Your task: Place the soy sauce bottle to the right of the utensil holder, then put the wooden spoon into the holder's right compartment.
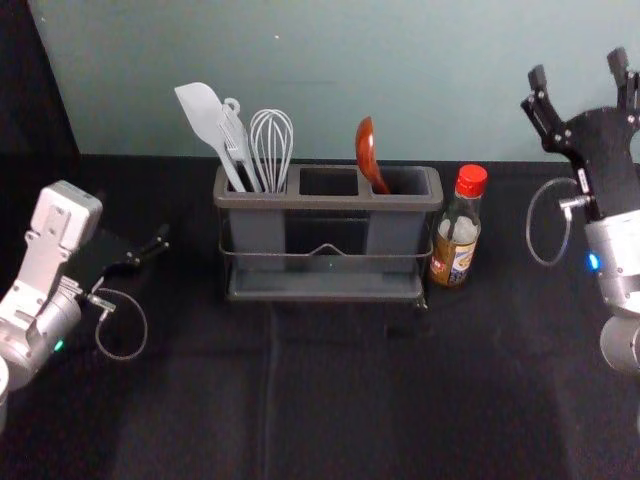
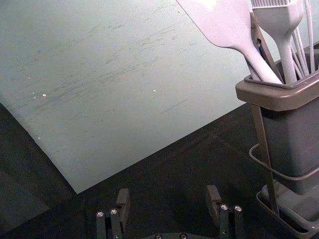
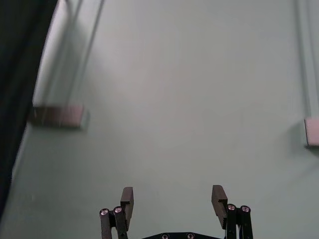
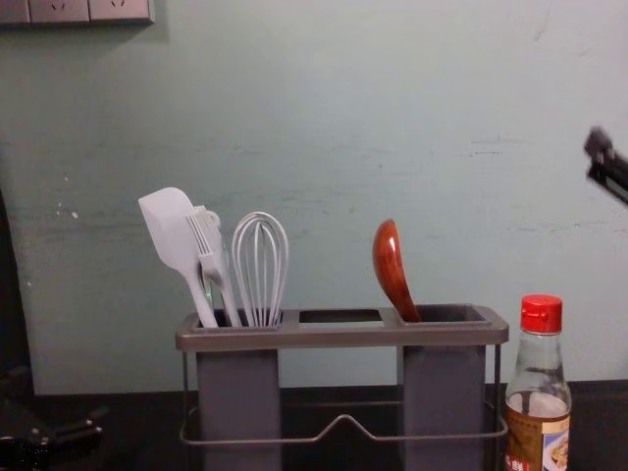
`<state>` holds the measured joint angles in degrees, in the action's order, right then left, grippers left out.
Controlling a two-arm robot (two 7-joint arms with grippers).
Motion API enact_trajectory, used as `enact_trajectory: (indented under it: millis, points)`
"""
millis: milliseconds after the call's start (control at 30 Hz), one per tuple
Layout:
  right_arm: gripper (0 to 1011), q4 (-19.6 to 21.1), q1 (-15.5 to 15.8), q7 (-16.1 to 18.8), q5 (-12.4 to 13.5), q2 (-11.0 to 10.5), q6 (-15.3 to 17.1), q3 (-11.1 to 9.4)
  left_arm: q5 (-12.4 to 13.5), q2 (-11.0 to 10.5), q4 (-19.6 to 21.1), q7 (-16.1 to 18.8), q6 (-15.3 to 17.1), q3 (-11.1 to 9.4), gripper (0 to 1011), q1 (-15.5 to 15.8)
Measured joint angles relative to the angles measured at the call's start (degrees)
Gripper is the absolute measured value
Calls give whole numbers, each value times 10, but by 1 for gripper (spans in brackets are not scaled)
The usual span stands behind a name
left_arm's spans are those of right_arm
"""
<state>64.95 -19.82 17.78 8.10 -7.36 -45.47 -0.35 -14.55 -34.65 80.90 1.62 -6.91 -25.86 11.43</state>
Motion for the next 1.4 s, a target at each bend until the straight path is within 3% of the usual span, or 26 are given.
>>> enact_trajectory:
  millis: [100, 200, 233, 467, 667, 967, 1400]
  points:
    - [1002, 11, 13, -14, -29, -4, 36, -5, 0, 0, 0, 0, 0, 0, 1005, 0]
    - [1002, 28, 28, -30, -60, -11, 91, -8, 0, 0, 0, 0, 0, 0, 1005, 0]
    - [1002, 38, 36, -37, -73, -15, 123, -7, 0, 0, 0, 0, 0, 0, 1005, 0]
    - [1002, 79, 63, -57, -112, -37, 249, 6, 0, 0, 0, 0, 0, 0, 1005, 0]
    - [1002, 85, 70, -81, -149, -52, 309, 23, 0, 0, 0, 0, 0, 0, 1005, 0]
    - [1002, 60, 59, -92, -158, -57, 315, 38, 0, 0, 0, 0, 0, 0, 1005, 0]
    - [1002, 55, 57, -94, -158, -56, 310, 39, 0, 0, 0, 0, 0, 0, 1005, 0]
